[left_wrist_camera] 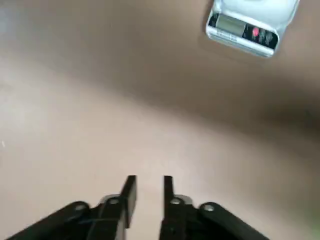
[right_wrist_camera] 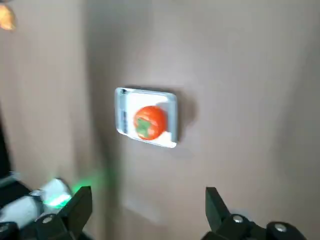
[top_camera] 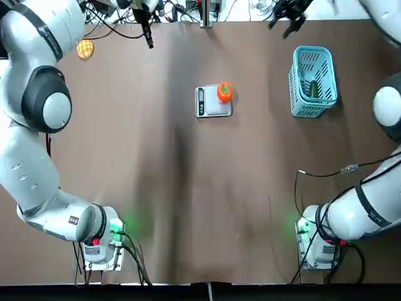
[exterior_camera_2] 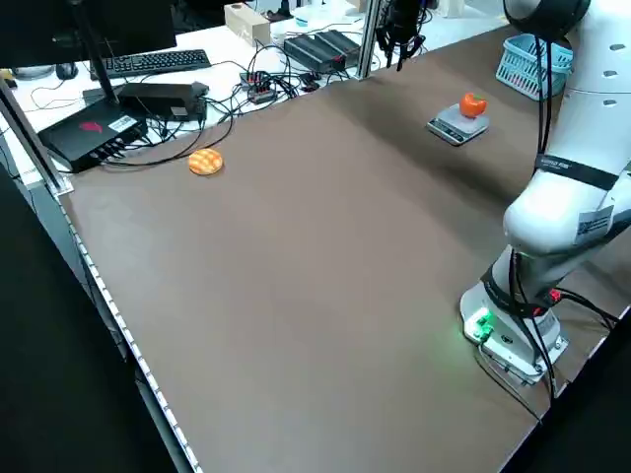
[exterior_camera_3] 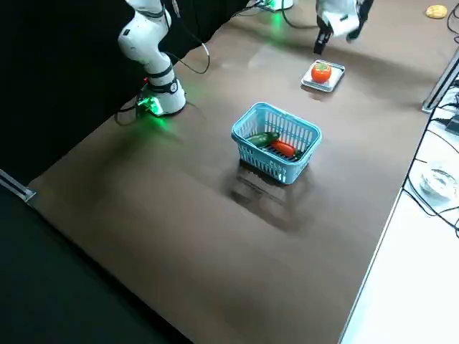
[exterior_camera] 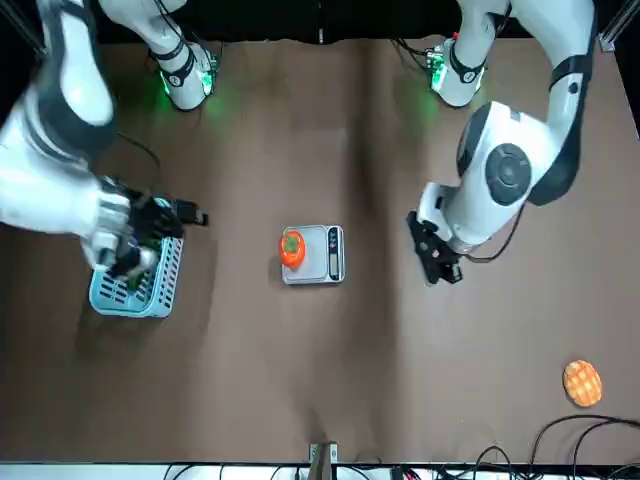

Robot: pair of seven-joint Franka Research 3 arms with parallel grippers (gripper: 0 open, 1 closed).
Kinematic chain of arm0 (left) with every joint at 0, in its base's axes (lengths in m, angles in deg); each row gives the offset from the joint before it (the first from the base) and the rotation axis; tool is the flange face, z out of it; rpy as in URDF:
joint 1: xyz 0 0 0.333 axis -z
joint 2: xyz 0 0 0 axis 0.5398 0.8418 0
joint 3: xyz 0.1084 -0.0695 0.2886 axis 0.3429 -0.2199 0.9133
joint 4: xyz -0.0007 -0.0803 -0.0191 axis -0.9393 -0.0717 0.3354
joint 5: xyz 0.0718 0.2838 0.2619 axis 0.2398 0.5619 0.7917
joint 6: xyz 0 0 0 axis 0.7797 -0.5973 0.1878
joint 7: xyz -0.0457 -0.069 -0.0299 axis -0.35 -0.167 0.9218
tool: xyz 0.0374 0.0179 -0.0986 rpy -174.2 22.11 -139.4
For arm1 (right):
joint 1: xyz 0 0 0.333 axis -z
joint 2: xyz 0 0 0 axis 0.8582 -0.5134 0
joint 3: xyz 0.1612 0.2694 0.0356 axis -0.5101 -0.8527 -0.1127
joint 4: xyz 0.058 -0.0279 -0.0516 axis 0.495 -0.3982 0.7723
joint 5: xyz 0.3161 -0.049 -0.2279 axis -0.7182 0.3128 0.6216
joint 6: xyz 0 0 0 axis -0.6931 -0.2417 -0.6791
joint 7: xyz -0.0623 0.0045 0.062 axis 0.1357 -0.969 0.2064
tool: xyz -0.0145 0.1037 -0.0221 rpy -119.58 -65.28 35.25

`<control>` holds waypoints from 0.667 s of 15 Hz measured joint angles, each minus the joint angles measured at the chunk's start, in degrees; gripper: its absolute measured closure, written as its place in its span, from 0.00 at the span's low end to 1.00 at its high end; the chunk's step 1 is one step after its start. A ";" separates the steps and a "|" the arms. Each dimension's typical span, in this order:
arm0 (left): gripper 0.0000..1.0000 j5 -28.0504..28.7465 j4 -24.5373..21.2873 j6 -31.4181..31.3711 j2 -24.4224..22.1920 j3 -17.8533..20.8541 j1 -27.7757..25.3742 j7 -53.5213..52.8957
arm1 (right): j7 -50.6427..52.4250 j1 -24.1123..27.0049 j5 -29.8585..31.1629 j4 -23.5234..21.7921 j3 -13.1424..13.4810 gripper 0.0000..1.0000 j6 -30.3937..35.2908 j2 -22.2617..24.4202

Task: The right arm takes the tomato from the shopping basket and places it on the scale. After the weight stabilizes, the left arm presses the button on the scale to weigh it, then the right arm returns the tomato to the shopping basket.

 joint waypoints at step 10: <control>0.07 0.03 -0.07 16.96 -6.47 0.42 -10.15 5.74 | 28.53 -4.60 -29.36 -6.15 0.42 0.00 -6.81 -15.52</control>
